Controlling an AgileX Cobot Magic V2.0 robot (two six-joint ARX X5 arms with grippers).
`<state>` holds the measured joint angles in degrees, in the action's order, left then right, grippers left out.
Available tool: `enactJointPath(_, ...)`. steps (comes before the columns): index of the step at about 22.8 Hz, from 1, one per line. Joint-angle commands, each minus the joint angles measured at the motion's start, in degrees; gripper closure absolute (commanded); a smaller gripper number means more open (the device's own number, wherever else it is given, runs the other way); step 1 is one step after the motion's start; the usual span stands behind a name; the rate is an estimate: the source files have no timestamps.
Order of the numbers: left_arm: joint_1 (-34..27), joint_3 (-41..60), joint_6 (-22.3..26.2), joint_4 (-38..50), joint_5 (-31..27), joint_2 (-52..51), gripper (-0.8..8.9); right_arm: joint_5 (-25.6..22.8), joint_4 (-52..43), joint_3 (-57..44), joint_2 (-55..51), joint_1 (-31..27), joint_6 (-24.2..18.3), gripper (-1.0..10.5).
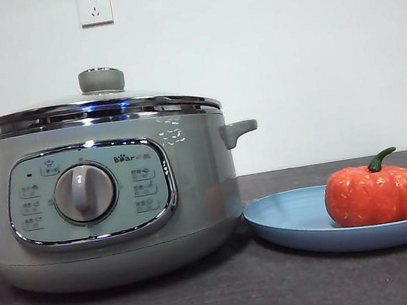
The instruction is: Take the pumpkin out from the steamer,put the pumpkin in the blue plate,close the lid
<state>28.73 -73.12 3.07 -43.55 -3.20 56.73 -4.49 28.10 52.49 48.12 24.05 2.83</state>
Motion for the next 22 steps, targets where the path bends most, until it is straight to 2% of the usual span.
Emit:
enactJointPath(1,0.2,6.2,0.1,4.0,-2.8,-6.9,8.22,0.0,-6.5,-6.3,-4.5,0.9,0.8,9.6)
enactJointPath(5,0.2,22.7,-0.2,9.7,-5.2,-22.1,8.22,0.0,-16.3,-17.5,-12.8,2.4,1.8,9.6)
enactJointPath(8,0.2,29.6,-0.3,9.7,-5.6,-29.9,8.22,-0.1,-17.1,-19.8,-14.8,3.0,3.4,9.6)
enactJointPath(11,0.2,31.2,-0.6,8.6,-5.6,-32.7,8.21,-0.3,-16.8,-19.8,-14.7,3.0,3.5,9.5)
enactJointPath(22,0.2,30.8,-0.7,4.7,-5.6,-32.8,8.16,-0.4,-13.1,-19.7,-14.8,3.0,3.3,9.5)
